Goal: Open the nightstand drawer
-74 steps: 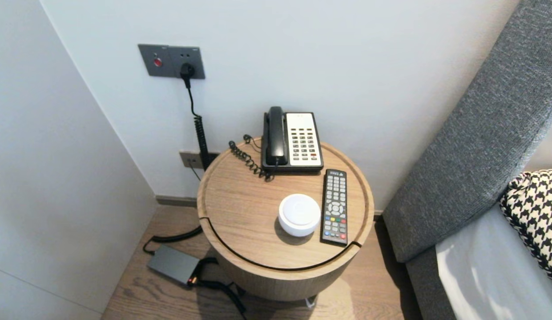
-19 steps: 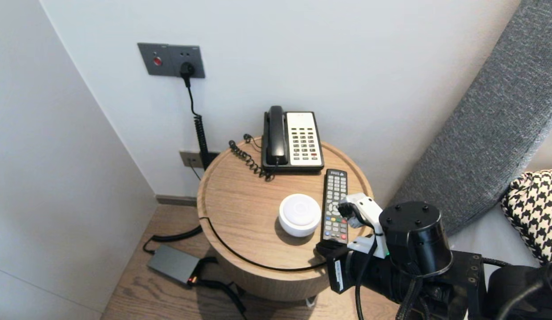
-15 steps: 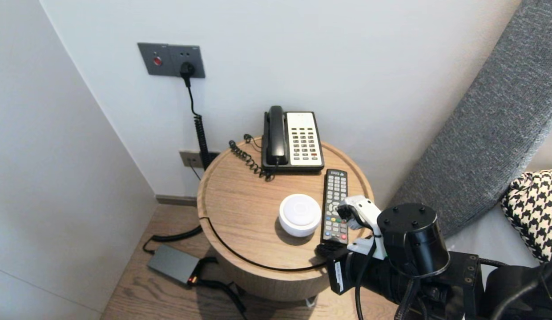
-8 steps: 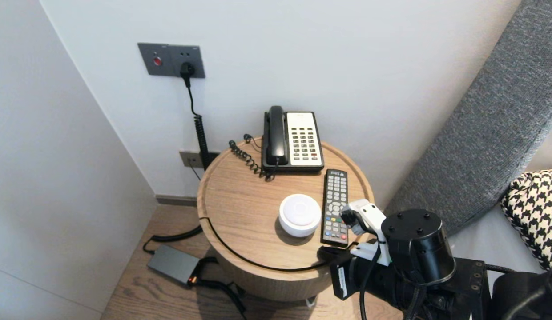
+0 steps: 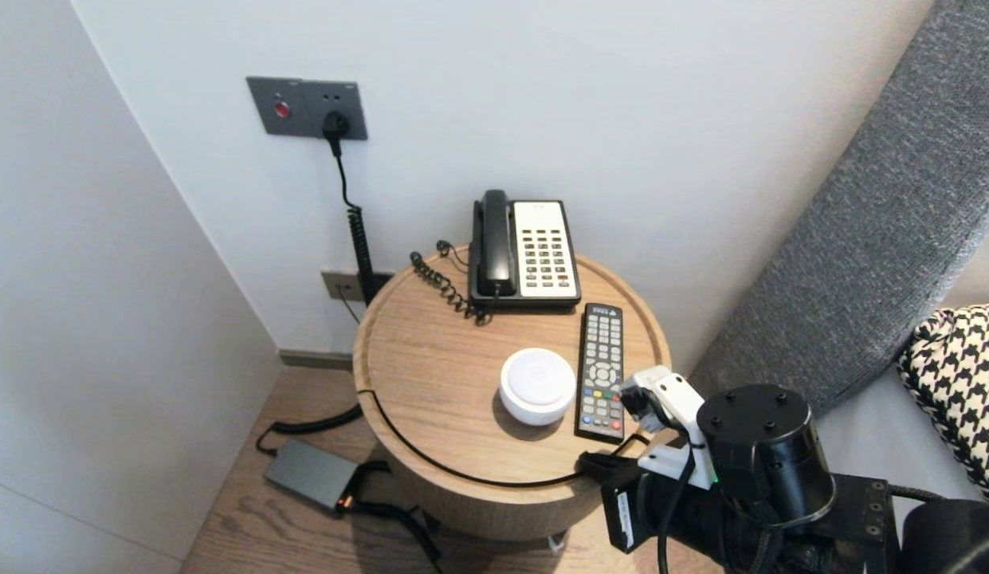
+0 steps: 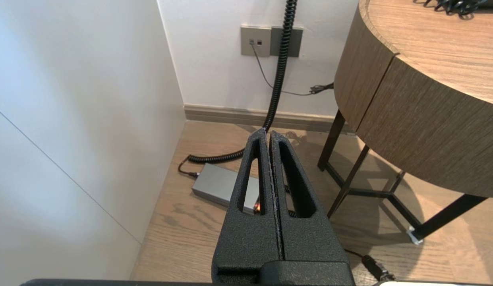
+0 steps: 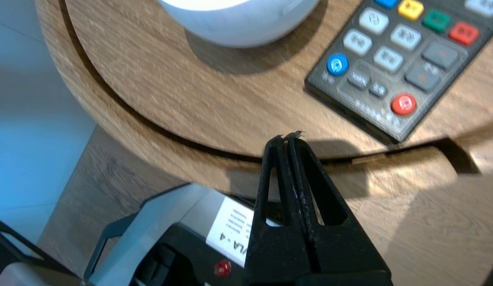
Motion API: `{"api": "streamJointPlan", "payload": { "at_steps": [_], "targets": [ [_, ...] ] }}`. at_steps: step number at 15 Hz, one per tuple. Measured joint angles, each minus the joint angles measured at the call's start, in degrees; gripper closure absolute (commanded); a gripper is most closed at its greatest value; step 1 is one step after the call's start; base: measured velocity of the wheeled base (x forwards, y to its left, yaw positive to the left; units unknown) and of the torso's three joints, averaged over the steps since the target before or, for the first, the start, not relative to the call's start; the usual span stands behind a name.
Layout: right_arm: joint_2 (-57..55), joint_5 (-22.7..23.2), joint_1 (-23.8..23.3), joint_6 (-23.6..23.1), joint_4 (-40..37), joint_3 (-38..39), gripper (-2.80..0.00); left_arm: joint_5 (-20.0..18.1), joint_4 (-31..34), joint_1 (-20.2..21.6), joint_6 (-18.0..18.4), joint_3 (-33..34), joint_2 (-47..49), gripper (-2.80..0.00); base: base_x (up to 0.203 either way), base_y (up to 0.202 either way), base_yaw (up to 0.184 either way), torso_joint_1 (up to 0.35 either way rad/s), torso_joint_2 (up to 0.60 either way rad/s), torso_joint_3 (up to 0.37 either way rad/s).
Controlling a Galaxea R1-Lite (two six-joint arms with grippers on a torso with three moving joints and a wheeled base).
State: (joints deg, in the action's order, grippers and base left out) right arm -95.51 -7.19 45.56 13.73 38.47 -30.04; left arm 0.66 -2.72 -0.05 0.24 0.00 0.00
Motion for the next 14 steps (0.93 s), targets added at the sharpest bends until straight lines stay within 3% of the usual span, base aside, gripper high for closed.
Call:
{"api": "streamJointPlan", "payload": {
  "at_steps": [14],
  "targets": [
    [1.34,0.23,1.96,0.07,0.33,2.12,0.0,0.0,0.02,0.02,0.01,0.0,0.0,0.0,0.0,0.0,0.0,0.0,0.0,0.0]
  ]
}}
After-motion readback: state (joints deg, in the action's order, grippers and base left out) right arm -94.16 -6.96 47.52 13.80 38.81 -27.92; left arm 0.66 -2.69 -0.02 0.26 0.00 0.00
